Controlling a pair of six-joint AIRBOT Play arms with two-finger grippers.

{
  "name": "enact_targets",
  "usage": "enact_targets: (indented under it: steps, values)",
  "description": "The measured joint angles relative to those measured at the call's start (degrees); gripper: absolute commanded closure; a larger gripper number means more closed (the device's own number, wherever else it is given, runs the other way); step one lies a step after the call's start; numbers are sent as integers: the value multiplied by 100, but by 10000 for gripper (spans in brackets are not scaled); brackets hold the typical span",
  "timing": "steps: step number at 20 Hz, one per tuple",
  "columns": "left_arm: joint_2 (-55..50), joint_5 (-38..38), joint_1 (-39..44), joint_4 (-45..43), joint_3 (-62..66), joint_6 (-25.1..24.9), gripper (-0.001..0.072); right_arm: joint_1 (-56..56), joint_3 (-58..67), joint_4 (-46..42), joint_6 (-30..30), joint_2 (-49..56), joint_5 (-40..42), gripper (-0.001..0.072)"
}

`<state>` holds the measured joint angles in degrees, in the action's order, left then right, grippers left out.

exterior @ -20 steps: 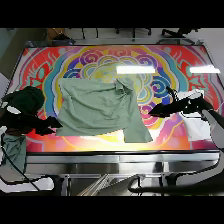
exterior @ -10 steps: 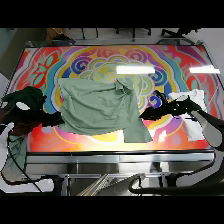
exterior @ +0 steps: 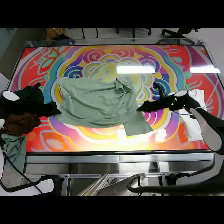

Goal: Fold the shirts.

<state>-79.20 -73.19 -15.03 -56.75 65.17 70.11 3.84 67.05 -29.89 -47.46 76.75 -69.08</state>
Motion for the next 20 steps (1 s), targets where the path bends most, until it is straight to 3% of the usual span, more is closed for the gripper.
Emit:
enact_targets:
  steps: [7, 11, 15, 20]
  values:
    - [1976, -79, 0, 640, 2435, 192, 695, 503, 2614, 195, 85, -2177, 273, 696]
    - [2824, 455, 2, 730, 4009, 221, 695, 640, 3926, -522, 116, -3104, 804, 696]
    - [3244, 789, 2, 446, 4787, 236, 694, 675, 4551, -1169, 127, -3414, 1040, 696]
    - [3069, 660, 4, 525, 4253, 238, 694, 682, 4741, -1366, 127, -2911, 988, 696]
